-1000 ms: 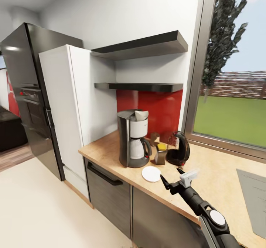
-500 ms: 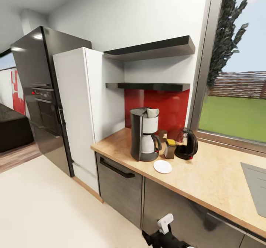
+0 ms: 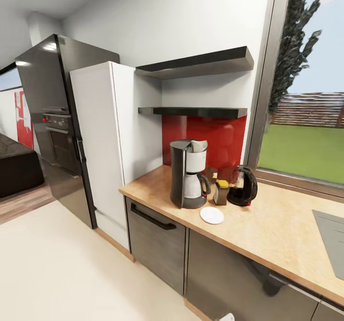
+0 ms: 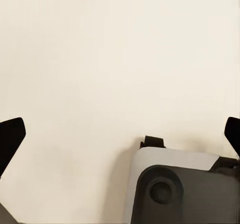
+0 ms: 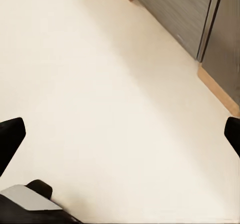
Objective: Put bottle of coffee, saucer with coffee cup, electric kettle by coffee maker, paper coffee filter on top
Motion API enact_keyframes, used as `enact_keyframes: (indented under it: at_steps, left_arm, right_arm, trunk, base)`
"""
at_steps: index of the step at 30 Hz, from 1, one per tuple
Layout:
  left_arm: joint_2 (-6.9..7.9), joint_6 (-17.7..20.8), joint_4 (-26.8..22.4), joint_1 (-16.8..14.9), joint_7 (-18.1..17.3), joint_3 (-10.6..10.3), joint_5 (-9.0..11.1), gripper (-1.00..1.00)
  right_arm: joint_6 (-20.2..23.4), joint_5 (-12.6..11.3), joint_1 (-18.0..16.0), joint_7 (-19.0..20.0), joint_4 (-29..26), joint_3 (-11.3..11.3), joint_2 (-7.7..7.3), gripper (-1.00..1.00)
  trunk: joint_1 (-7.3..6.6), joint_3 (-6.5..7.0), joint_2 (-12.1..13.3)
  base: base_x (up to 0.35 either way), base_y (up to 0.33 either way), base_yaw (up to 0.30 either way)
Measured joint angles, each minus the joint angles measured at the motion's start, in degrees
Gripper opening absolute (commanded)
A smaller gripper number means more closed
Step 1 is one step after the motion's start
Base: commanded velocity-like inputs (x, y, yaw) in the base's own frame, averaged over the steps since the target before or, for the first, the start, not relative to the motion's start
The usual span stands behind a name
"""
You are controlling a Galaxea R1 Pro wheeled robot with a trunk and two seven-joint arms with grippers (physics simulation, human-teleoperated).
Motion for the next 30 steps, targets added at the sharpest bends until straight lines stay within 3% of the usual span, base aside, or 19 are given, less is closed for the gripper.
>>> enact_keyframes:
  at_steps: [2,6,8,9,15,22,25,30]
  left_arm:
    - [-0.18,-0.1,-4.0,-0.2,-0.1,0.2,-0.3,1.0]
    - [-0.6,-1.0,-6.4,-0.2,-0.3,0.5,-0.3,1.0]
    - [-1.02,-3.0,-6.7,0.0,-0.3,0.5,-0.4,1.0]
    - [-1.15,-4.7,-6.2,0.5,-0.3,0.3,-0.4,1.0]
    - [-1.19,-4.7,-5.4,0.6,-0.3,0.1,-0.5,1.0]
    - [-1.19,-4.4,-4.0,0.6,-0.2,0.5,-0.3,1.0]
    - [-1.11,-4.6,-0.2,0.7,-0.2,0.4,-0.3,1.0]
    - [-0.8,-4.4,4.4,0.7,-0.1,0.2,-0.4,1.0]
  right_arm:
    - [0.1,-0.1,0.0,-0.1,2.6,-0.3,-0.35,1.0]
    - [0.2,-0.1,0.0,-0.7,4.7,-0.4,-0.45,1.0]
    - [0.2,-0.2,0.0,-0.9,5.2,-0.3,-0.46,1.0]
    - [0.2,-0.1,0.0,-1.0,9.5,-0.3,-0.63,1.0]
    - [0.2,-0.3,0.0,-1.0,11.1,-0.3,-1.93,1.0]
    - [0.2,-0.3,0.0,-1.3,11.5,-0.2,-2.18,1.0]
    - [0.2,-0.3,0.0,-3.8,12.9,-0.2,-2.18,1.0]
    - [0.2,-0.4,0.0,-12.9,15.1,-0.2,-2.02,1.0]
  trunk:
    - [0.0,0.0,0.0]
    - [0.0,0.0,0.0]
    - [0.0,0.0,0.0]
    - [0.0,-0.02,0.0]
    - [0.0,0.0,0.0]
    - [0.0,-0.04,0.0]
    - [0.0,-0.1,0.0]
    - [0.0,-0.21,0.0]
  base:
    - [0.0,0.0,0.0]
    - [0.0,0.0,0.0]
    - [0.0,0.0,-0.107]
    - [0.0,0.0,-0.243]
    - [0.0,0.0,-0.276]
    - [0.0,0.0,-0.295]
    - [0.0,0.0,-0.298]
    - [0.0,0.0,-0.298]
